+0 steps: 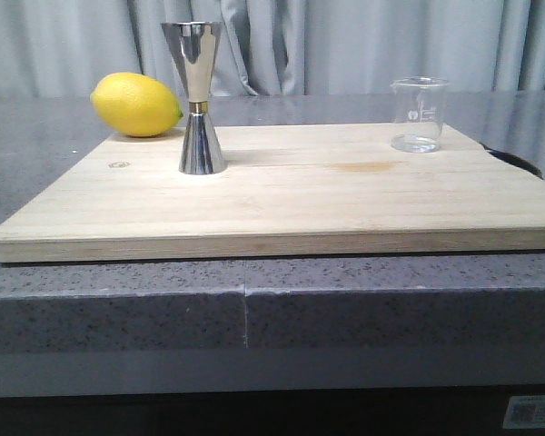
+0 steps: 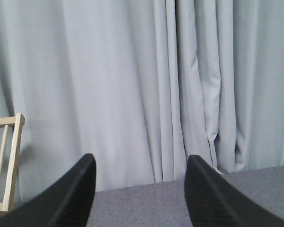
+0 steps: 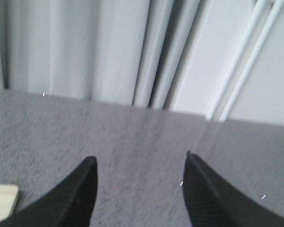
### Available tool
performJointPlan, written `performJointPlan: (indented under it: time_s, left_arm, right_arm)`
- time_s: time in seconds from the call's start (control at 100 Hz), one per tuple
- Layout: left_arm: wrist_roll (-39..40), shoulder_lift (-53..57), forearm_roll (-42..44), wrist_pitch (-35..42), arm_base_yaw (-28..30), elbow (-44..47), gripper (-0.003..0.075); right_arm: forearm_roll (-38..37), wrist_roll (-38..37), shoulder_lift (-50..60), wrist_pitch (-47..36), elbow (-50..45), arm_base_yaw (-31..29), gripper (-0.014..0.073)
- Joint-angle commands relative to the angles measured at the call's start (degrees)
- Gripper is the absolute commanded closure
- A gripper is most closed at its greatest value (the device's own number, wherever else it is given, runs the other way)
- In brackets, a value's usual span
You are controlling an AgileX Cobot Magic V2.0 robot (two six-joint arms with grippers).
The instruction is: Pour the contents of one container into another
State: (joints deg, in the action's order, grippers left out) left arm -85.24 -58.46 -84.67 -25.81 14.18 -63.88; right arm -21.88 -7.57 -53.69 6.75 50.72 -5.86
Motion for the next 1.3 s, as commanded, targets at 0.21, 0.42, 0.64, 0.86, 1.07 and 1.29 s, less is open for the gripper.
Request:
performJointPlan:
  time_s: [0.21, 0.42, 0.64, 0.86, 1.07, 1.29]
  left_arm:
    - [1.1, 12.1, -0.4, 5.9, 0.1, 10.2, 0.0344]
    - [1.1, 20.8, -0.4, 8.7, 0.1, 23.7, 0.0344]
    - [1.1, 29.2, -0.9, 8.9, 0.1, 35.7, 0.0344]
    - [1.1, 36.0, -0.9, 7.6, 0.1, 43.6, 0.0392]
    - [1.1, 39.7, -0.8, 3.1, 0.1, 46.3, 0.0587]
    - [1.1, 40.0, -0.4, 1.3, 0.1, 46.3, 0.0739]
  right_arm:
    - [-2.6, 0.4, 12.4, 2.2, 2.5, -0.3, 0.0263]
    - [-2.8, 0.4, 21.2, 7.5, -2.0, -0.3, 0.0263]
    - [-2.8, 0.4, 33.2, 7.2, -12.0, -0.3, 0.0263]
    - [-2.8, 0.4, 43.7, 10.8, -22.6, -0.3, 0.0263]
    - [-2.1, 0.4, 51.0, 15.5, -26.9, -0.3, 0.0431]
    - [1.5, 0.4, 52.7, 17.1, -26.9, -0.3, 0.0665]
